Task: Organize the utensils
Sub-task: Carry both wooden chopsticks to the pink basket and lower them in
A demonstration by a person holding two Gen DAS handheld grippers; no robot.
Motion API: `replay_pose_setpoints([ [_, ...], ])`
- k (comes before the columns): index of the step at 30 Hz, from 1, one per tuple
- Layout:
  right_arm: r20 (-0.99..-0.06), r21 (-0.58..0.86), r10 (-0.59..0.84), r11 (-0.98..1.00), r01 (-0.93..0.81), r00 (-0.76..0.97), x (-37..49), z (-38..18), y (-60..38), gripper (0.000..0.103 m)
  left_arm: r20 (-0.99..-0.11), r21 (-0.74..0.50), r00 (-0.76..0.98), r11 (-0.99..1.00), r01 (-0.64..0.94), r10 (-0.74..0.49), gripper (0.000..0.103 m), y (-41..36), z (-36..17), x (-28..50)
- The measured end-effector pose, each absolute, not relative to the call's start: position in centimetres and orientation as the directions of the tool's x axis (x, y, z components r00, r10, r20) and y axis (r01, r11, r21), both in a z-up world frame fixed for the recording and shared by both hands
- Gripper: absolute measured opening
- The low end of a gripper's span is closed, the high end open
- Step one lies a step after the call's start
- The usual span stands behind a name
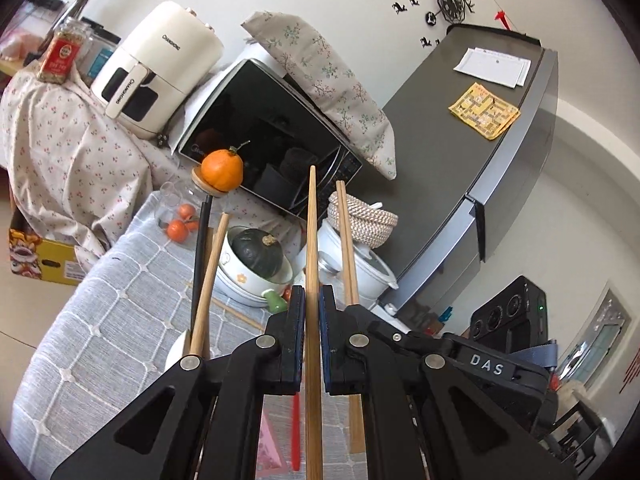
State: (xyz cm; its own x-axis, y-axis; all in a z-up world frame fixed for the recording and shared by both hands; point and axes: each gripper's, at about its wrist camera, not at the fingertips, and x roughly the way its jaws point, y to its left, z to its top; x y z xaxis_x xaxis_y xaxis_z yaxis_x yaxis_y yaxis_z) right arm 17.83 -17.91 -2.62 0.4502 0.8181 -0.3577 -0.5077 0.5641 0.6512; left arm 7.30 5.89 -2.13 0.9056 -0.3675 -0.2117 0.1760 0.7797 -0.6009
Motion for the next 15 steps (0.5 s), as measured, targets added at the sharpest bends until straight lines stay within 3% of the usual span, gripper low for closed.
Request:
replay_pose_setpoints([
  [15,-0.338,0.631,0.802,0.581,-0.514,0.492,17.9,-1.7,-19.1,0.005,-0.112,-0.168,0.993,0.986,0.01,-0.029,0.007,0.6,-6.4,7.8],
])
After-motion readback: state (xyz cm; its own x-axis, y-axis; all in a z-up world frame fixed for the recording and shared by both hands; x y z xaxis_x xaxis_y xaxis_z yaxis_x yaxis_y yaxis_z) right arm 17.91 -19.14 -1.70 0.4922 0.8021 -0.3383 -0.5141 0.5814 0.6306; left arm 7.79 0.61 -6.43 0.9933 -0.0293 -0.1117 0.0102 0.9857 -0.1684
